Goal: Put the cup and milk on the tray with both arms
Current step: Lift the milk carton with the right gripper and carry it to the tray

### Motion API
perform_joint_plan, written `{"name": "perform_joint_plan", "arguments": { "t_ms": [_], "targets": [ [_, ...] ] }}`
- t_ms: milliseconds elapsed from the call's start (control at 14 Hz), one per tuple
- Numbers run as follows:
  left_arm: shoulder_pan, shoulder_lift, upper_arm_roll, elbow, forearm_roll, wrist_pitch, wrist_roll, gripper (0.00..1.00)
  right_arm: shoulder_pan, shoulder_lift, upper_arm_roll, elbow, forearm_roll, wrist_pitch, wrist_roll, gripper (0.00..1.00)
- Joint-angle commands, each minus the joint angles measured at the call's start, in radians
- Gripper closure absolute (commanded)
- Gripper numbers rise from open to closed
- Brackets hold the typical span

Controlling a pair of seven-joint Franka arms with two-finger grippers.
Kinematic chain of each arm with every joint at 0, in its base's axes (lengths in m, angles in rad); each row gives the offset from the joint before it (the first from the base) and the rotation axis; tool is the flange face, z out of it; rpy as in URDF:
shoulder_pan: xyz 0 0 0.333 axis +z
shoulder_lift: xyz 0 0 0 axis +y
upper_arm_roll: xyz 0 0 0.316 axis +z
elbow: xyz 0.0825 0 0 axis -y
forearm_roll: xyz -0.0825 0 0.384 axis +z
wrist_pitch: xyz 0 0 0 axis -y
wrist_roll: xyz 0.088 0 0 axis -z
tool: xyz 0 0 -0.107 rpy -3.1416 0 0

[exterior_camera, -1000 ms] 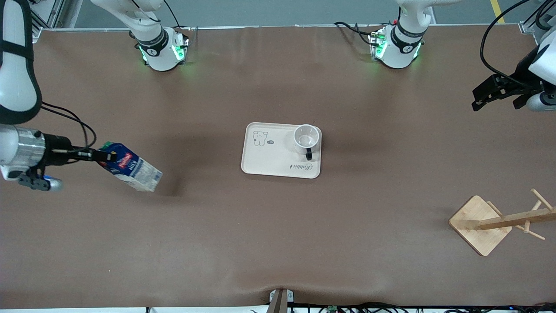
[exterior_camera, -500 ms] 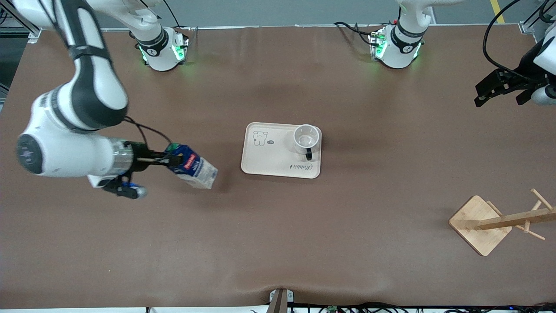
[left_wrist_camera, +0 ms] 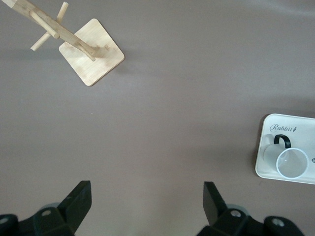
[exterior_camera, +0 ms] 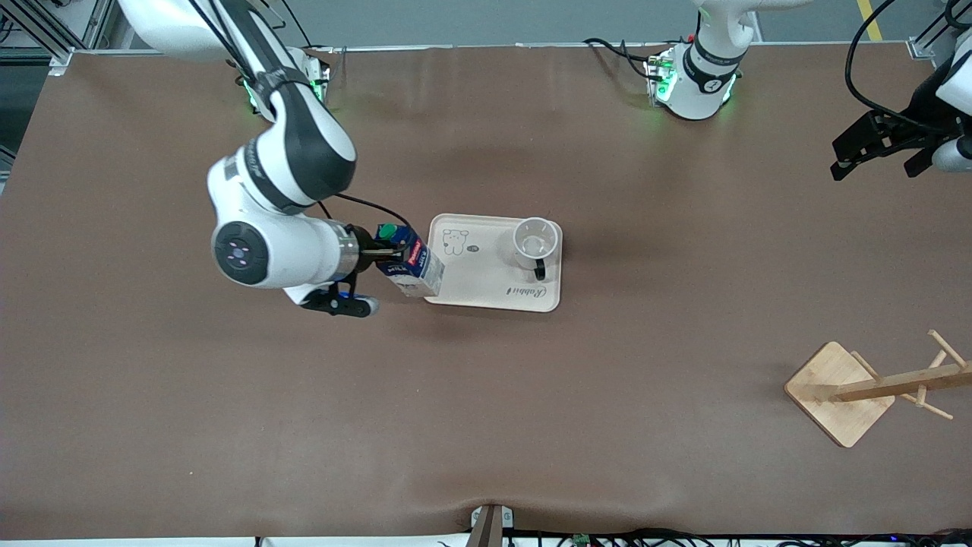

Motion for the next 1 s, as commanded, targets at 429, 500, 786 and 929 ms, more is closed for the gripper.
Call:
{"name": "perform_joint_plan", "arguments": {
  "t_ms": [429, 500, 786, 929],
  "targets": [
    [0.003, -0.015, 0.007, -0.01, -0.002, -0.041, -0.006, 0.0, 0.074, 0.037, -0.012, -0.018, -0.072, 0.06, 0.012, 1.0],
    [0.003, -0.017, 0.009, -0.01, -0.002, -0.044, -0.005, 0.0, 0.08, 0.039, -0.012, -0.025, -0.068, 0.058, 0.038, 1.0],
    [0.008, -0.017, 0.015, -0.009, 0.0, -0.052, -0.003, 0.0, 0.109, 0.054, -0.009, -0.019, -0.048, 0.057, 0.147, 1.0],
    [0.011, -0.017, 0.014, -0.009, 0.0, -0.064, -0.003, 0.0, 0.113, 0.054, -0.009, -0.013, 0.001, 0.055, 0.154, 1.0]
  ]
}}
